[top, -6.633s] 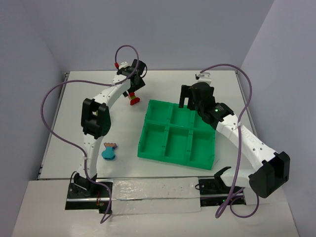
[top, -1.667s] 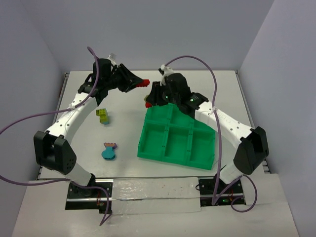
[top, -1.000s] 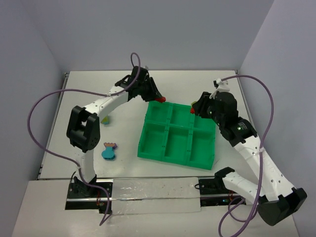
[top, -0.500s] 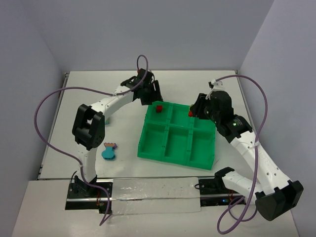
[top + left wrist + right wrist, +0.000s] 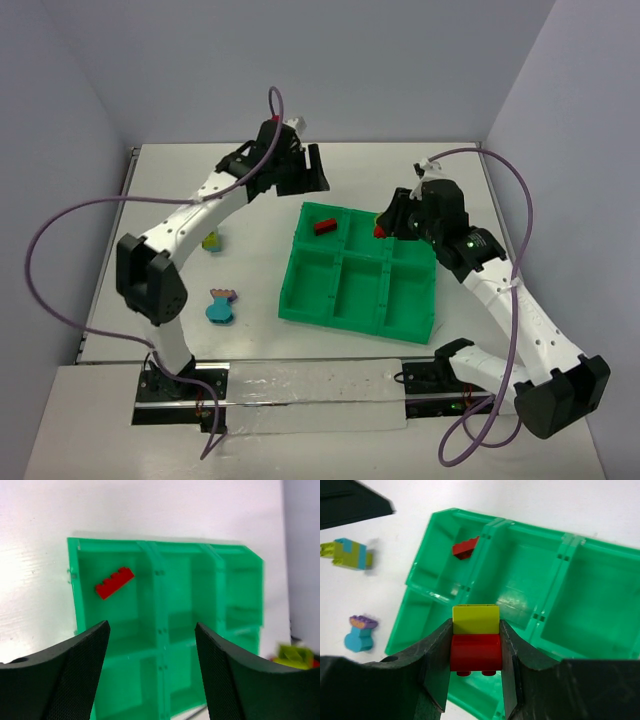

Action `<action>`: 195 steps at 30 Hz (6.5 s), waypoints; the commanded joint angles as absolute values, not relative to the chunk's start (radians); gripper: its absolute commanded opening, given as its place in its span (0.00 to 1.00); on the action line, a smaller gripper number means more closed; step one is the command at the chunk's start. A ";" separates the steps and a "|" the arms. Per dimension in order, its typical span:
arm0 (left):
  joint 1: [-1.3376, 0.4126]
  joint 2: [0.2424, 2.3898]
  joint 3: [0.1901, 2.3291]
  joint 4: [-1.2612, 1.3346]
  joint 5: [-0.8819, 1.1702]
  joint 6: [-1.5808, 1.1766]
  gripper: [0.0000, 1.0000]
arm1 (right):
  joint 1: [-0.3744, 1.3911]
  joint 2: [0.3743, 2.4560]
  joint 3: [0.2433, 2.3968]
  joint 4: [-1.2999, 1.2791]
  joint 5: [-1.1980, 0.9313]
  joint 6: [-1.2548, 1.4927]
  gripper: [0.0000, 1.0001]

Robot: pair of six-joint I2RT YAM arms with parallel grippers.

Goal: Sort the legos into containers by color

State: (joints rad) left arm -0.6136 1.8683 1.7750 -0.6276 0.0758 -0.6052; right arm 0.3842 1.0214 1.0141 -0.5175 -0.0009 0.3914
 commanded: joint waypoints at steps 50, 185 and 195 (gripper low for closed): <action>-0.611 1.610 0.993 0.950 0.824 -1.350 0.77 | 0.244 1.094 0.920 0.118 -0.730 0.917 0.00; -0.647 1.730 1.445 -0.405 0.050 -0.759 0.00 | 0.064 0.990 1.012 -0.519 -0.168 0.533 0.00; -0.650 1.945 1.631 -0.541 -0.128 -0.766 0.00 | 0.148 1.068 1.012 -0.522 -0.160 0.484 0.00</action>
State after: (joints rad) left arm -0.6453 1.9045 1.5452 -0.4755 -0.0288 -0.7656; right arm 0.0961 1.0376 1.0046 -0.5329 -0.1728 0.5240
